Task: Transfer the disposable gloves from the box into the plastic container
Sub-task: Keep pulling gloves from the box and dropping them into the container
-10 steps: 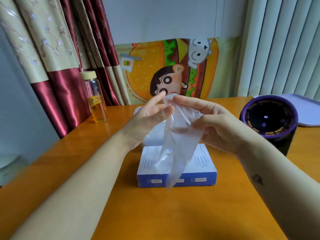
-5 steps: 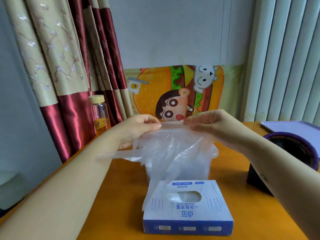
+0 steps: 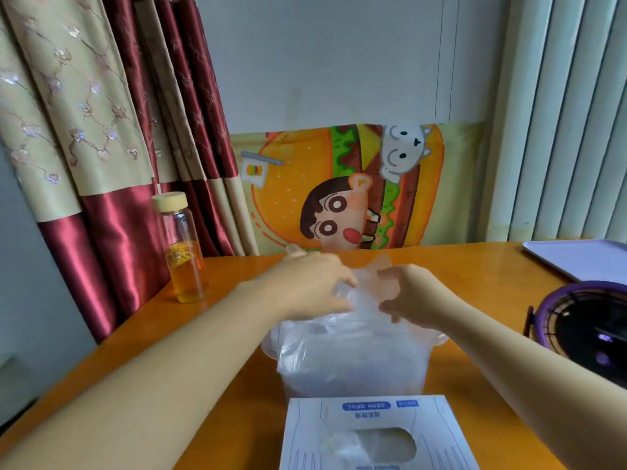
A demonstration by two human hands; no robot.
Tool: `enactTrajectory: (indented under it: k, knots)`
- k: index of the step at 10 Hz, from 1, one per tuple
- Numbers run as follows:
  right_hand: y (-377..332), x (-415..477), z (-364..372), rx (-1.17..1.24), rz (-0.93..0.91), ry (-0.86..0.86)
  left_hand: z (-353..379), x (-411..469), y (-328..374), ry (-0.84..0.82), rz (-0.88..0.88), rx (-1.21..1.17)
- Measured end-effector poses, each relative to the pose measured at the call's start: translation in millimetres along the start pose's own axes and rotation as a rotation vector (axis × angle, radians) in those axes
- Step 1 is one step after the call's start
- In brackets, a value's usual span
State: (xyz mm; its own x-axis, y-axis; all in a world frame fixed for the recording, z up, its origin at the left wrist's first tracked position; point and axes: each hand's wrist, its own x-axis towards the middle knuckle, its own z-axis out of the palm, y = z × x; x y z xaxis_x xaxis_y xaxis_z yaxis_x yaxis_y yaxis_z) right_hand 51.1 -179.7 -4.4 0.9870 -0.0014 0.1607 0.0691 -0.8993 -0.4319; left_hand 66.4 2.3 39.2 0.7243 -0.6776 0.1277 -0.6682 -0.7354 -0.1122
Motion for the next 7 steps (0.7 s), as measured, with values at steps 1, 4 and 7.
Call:
enactTrajectory:
  k: [1,4,7]
  knots:
    - [1,9,5,-0.203,0.038,-0.112,30,8,-11,-0.457,-0.135,0.008]
    - [-13,23,2,-0.864,-0.083,-0.271,56,27,-6,-0.638,-0.243,-0.035]
    - [-9,46,26,-0.498,-0.077,-0.667,109,40,49,0.820,-0.984,-0.645]
